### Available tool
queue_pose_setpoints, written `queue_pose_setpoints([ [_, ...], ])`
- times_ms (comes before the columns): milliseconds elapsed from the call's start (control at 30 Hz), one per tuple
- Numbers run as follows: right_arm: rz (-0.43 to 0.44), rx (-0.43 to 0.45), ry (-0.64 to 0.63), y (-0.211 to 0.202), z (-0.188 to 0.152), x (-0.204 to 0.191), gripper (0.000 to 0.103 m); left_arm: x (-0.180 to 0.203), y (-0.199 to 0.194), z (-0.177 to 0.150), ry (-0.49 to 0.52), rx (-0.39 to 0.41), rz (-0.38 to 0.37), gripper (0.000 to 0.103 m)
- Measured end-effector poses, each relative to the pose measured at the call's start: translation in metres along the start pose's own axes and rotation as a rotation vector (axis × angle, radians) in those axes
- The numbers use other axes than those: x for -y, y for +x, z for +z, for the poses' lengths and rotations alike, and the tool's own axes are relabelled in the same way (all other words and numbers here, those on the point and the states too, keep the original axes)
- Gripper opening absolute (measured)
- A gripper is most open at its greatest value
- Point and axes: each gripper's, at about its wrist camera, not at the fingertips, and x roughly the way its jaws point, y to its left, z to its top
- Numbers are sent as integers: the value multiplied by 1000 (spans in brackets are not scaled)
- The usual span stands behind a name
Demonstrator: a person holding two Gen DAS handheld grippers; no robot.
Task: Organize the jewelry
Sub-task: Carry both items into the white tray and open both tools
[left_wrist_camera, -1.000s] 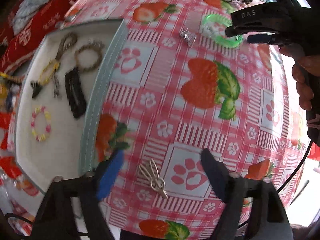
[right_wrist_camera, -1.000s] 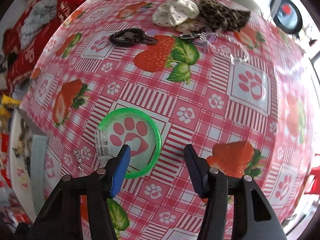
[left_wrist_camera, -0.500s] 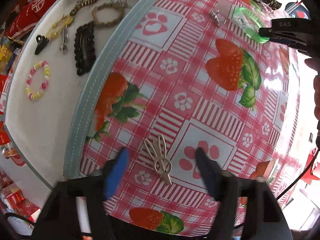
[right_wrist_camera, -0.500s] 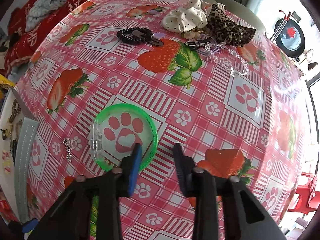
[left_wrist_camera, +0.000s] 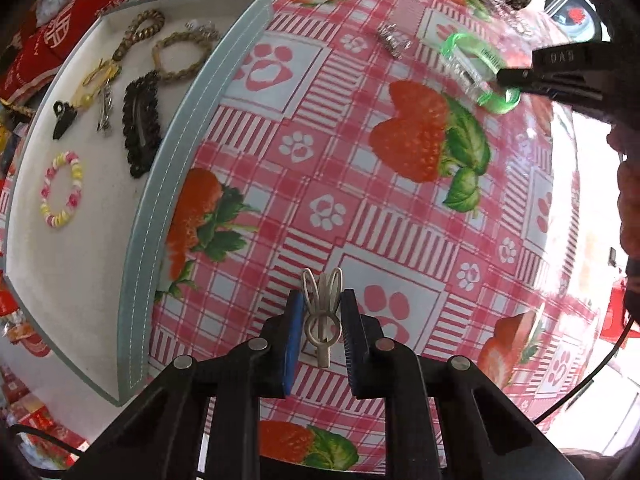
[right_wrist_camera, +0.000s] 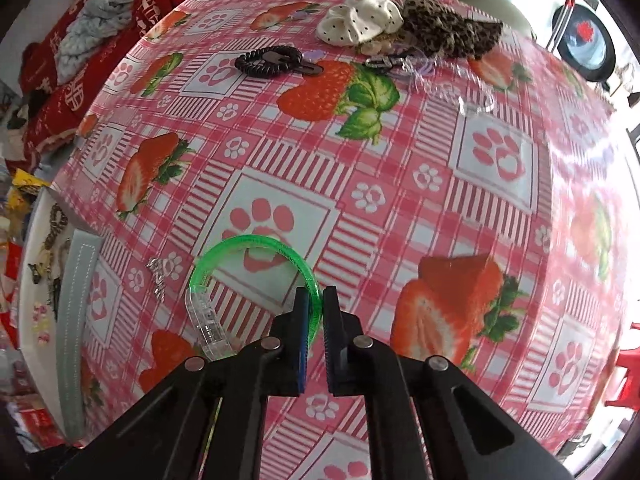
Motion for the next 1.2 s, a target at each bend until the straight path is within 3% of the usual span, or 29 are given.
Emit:
queue_pose_setpoints([
  [233,68,-14,46,-12,-20,8,7,13,-21,20,33,47,-32,25],
  [600,104,-10,143,-33,-39,8,7,15,-66,63,133,116,-112,25],
  [867,110,-1,187,-44,-53,-18,7,-19,-67,61,160,163,-146,25],
  [1200,138,-4,96,-56,-52,-94,7,-99,-86,52,95,215,-116,25],
])
